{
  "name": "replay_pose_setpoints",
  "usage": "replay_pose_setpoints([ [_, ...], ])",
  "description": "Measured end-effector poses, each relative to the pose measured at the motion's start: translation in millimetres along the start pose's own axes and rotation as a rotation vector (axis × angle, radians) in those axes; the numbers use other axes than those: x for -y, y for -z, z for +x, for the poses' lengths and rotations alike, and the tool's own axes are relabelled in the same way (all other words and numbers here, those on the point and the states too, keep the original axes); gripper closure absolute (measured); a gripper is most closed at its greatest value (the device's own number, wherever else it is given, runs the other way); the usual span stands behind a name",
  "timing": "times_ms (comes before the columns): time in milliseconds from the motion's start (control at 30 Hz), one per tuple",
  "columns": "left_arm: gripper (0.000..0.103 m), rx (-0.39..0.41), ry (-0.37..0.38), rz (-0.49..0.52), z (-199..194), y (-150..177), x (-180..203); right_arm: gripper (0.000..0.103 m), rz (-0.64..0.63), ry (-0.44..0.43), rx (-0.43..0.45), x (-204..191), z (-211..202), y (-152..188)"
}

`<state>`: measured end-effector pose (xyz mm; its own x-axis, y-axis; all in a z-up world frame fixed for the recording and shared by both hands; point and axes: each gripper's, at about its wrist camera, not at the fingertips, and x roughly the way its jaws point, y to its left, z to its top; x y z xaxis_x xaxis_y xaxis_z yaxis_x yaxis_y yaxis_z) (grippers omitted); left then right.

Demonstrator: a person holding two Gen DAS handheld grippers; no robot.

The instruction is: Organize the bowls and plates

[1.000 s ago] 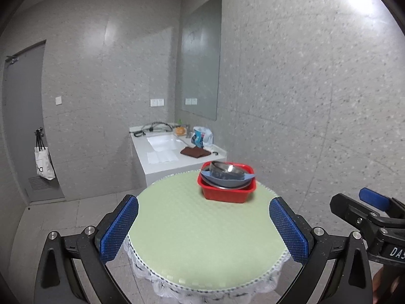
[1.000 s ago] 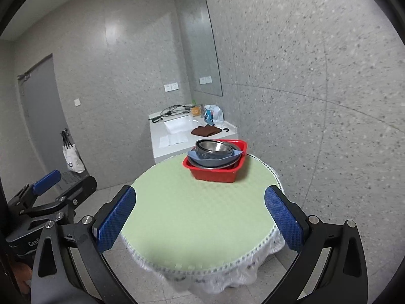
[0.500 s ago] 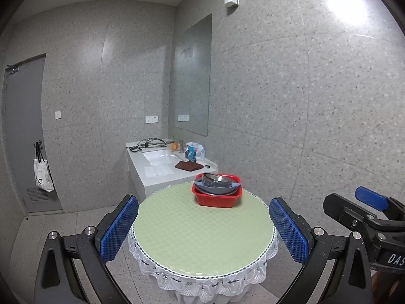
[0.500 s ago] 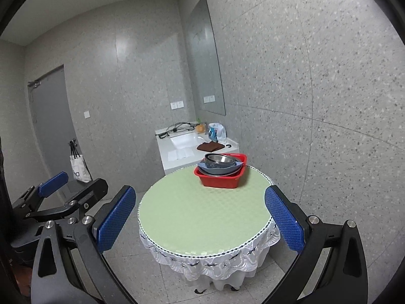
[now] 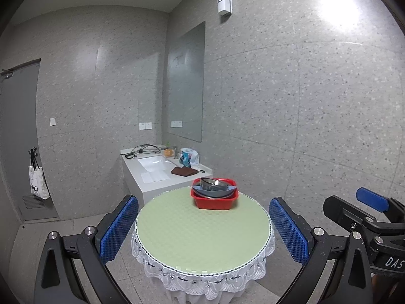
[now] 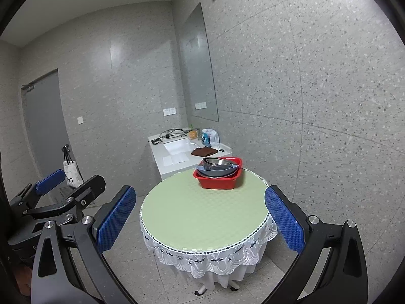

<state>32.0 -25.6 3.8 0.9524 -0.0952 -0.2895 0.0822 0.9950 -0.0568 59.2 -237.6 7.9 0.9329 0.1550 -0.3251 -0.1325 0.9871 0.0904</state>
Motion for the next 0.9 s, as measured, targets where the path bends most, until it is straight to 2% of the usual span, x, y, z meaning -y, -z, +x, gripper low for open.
replay_pose_setpoints([
  [367,0.001,0.001,0.006,0.002,-8,-1,-17,0.000,0.001,0.013,0.004,-11,-8,3],
  [900,0.001,0.008,-0.005,0.006,-5,-4,-11,0.000,-0.001,0.006,0.005,-16,-8,5],
])
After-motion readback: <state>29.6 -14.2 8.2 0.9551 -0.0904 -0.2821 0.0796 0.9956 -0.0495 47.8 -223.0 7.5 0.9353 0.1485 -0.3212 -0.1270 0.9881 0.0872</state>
